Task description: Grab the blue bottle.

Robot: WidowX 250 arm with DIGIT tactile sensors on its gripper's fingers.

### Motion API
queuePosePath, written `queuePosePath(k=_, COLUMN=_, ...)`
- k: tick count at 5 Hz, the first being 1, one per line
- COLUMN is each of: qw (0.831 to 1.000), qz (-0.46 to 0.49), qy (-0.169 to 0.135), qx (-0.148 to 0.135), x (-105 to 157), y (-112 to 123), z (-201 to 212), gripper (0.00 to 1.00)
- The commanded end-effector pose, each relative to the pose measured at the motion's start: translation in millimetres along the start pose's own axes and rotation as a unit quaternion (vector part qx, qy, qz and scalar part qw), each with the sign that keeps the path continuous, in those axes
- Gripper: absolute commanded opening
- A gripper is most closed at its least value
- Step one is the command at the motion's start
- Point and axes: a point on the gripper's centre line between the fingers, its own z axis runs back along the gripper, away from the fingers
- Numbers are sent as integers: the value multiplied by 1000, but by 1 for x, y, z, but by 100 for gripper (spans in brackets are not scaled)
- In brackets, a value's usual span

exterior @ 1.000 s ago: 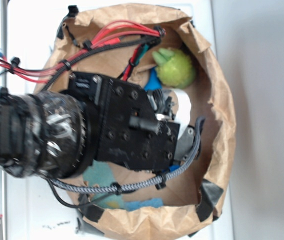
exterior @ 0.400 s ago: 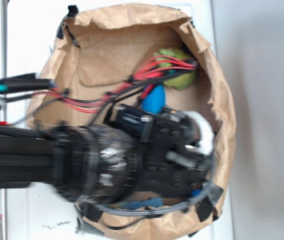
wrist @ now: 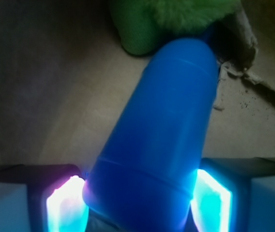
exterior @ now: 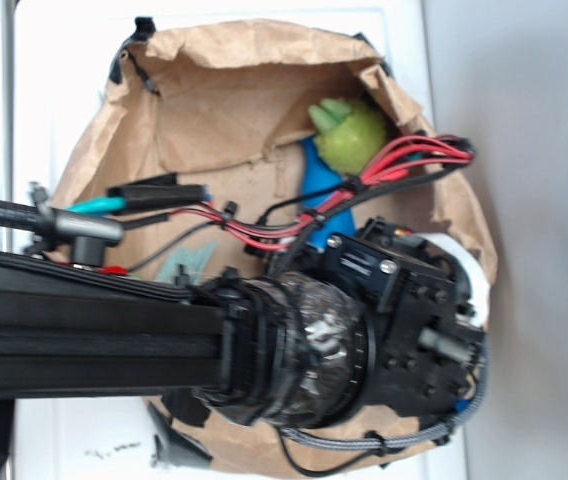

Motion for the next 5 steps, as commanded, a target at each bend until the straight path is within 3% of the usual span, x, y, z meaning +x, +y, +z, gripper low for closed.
queuePosePath(k=1, qw=997, qz=-6, qy=-31, qx=-65, x=9, y=-3, z=29, gripper=0)
queuePosePath(k=3, qw=990, qz=-50, qy=15, qx=-129, x=18, y=70, z=84, gripper=0)
queuePosePath(k=4, qw=989, qz=-74, qy=16, qx=-129, x=36, y=69, z=102, gripper=0)
queuePosePath(k=5, qw=991, qz=-73, qy=43, qx=-101, x=50, y=67, z=113, gripper=0)
